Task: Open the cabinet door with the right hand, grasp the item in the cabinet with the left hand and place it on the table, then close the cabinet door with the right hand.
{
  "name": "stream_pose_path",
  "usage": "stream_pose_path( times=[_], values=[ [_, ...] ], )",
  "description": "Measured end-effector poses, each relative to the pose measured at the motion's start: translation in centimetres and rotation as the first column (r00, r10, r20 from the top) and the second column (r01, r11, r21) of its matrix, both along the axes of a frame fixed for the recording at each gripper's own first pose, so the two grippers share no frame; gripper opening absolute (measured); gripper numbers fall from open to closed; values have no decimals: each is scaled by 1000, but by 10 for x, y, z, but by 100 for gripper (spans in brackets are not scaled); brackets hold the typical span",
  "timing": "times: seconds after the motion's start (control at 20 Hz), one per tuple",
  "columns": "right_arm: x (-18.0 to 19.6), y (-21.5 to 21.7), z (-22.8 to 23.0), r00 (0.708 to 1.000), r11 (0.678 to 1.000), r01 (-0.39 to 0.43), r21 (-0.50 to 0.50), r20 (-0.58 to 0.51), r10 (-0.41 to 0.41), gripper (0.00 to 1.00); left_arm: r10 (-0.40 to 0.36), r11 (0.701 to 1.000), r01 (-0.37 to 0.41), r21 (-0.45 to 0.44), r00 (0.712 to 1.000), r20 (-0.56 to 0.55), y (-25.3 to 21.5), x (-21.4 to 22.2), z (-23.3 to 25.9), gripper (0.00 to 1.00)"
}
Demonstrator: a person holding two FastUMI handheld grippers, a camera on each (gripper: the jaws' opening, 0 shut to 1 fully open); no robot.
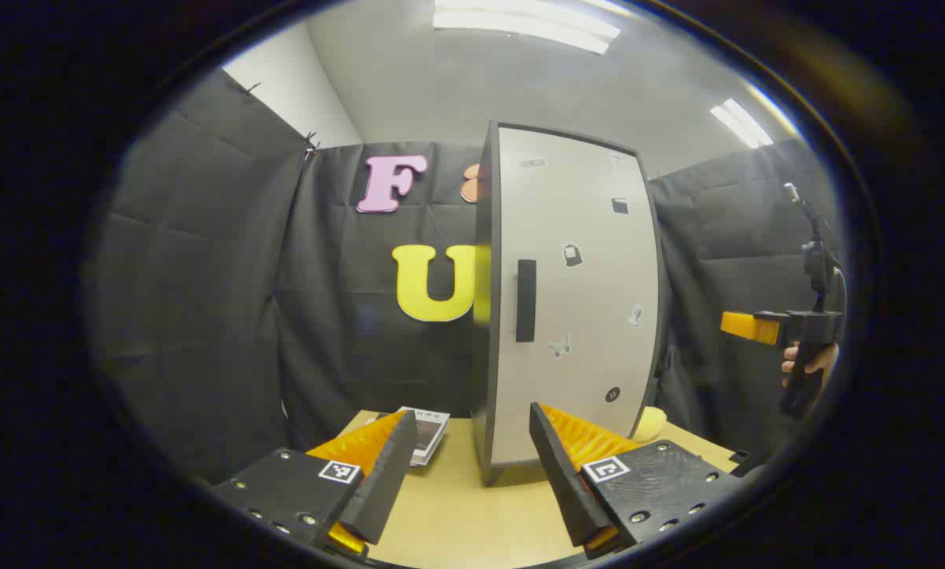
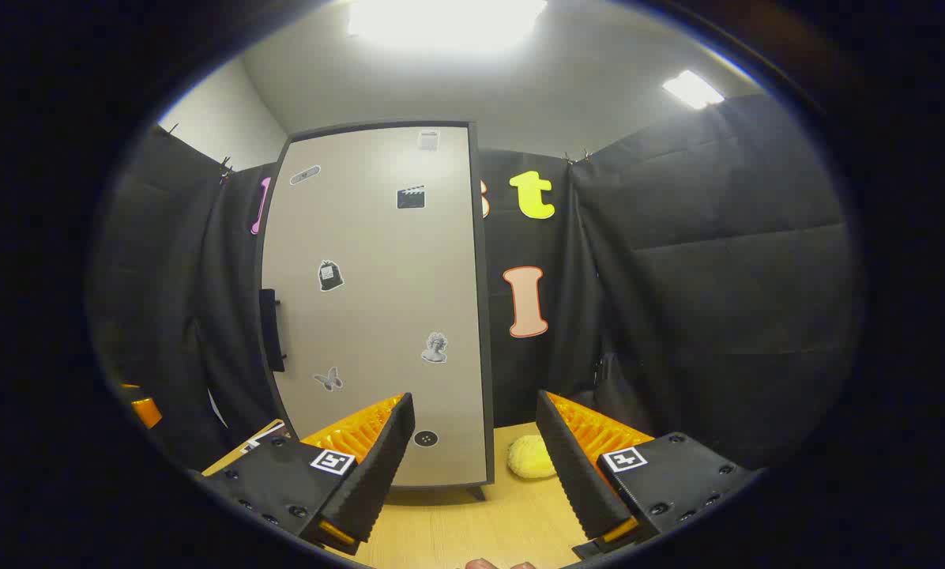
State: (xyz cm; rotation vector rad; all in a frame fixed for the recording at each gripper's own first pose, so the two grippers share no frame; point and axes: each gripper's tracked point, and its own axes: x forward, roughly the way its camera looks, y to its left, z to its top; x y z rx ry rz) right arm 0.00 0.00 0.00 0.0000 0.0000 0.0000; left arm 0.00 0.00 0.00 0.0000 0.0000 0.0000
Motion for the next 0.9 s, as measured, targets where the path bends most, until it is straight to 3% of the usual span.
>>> stream_pose_path(
  times=[0.7, 0.9],
  values=[
    [6, 13, -6, 999, 998, -52, -29, -10, 52, 98, -18, 1000, 19, 16, 999, -43, -9, -9, -28, 87],
    [17, 31, -11, 996, 997, -78, 19, -39, 79, 98, 4, 1000, -3, 29, 999, -39, -1, -16, -30, 86]
  ],
)
